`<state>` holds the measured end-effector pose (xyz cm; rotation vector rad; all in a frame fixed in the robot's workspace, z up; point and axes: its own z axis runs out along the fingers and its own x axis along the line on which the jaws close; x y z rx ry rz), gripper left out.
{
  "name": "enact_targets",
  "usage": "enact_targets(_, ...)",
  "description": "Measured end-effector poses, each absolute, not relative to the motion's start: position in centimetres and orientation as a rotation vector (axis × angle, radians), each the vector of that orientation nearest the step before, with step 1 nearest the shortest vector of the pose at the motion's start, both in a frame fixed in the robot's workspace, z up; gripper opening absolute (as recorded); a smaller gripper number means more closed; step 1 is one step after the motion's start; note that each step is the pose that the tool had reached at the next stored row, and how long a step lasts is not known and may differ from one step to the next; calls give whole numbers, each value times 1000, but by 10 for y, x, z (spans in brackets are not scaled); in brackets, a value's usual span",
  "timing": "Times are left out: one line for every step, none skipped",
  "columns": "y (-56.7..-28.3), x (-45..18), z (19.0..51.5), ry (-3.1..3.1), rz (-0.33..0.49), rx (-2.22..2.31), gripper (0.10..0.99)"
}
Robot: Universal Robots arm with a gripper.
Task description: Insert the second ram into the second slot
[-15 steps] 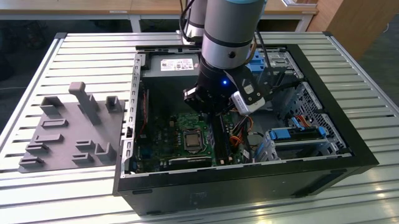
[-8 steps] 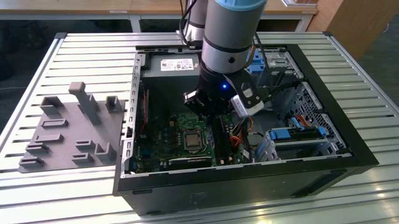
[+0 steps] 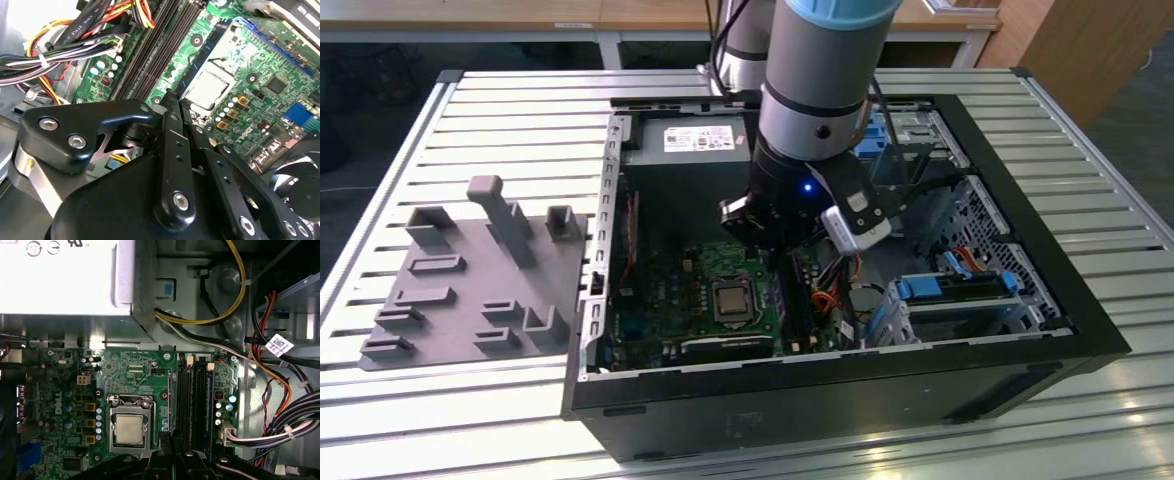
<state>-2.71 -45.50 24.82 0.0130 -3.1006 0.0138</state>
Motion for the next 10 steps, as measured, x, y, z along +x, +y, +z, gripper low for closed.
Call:
enact_targets(-455,-27,247,-3101,14,12,137)
enact_targets(-455,-26,246,-3101,14,12,137)
enact_targets(-455,-26,245,-3101,14,11,137)
enact_targets(-455,-26,243,-3101,14,9,137)
enact_targets(-455,-26,242,-3101,14,6,137)
enact_targets(-455,-26,241,-3101,14,2,137)
enact_targets(-455,-26,240,-3101,14,-1,137)
enact_targets(-455,-26,239,-3101,13,-3,137)
enact_targets(-455,-25,238,-3101,13,-3,137)
enact_targets(-455,-25,238,-3101,14,-4,137)
